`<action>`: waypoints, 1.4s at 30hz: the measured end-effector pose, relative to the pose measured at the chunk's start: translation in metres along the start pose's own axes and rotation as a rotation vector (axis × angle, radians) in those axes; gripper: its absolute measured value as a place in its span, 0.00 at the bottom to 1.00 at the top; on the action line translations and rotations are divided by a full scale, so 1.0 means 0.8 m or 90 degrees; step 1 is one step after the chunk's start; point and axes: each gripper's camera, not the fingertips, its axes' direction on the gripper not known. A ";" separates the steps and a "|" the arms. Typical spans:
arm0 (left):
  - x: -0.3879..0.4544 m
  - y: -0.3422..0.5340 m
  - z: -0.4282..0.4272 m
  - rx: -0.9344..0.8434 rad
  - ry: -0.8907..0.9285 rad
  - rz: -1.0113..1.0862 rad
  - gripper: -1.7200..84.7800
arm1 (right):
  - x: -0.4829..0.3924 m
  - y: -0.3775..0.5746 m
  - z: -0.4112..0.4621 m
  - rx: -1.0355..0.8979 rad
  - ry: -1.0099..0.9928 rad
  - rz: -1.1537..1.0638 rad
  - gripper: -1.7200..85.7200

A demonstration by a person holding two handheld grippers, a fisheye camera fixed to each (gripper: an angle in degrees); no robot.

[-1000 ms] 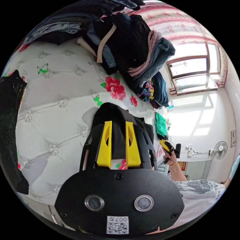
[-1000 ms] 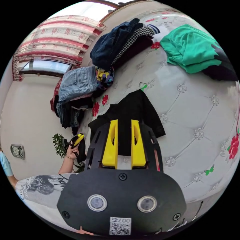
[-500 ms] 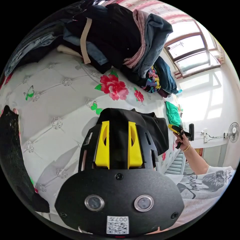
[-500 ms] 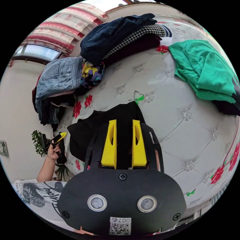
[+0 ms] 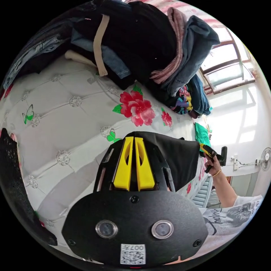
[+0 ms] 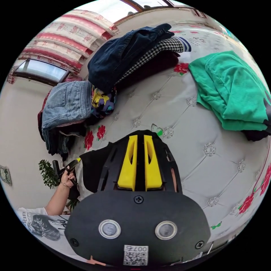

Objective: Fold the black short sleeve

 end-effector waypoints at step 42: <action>-0.231 0.344 -0.093 0.049 0.314 -0.267 0.19 | -0.171 0.091 0.180 -0.255 -0.081 -0.415 0.12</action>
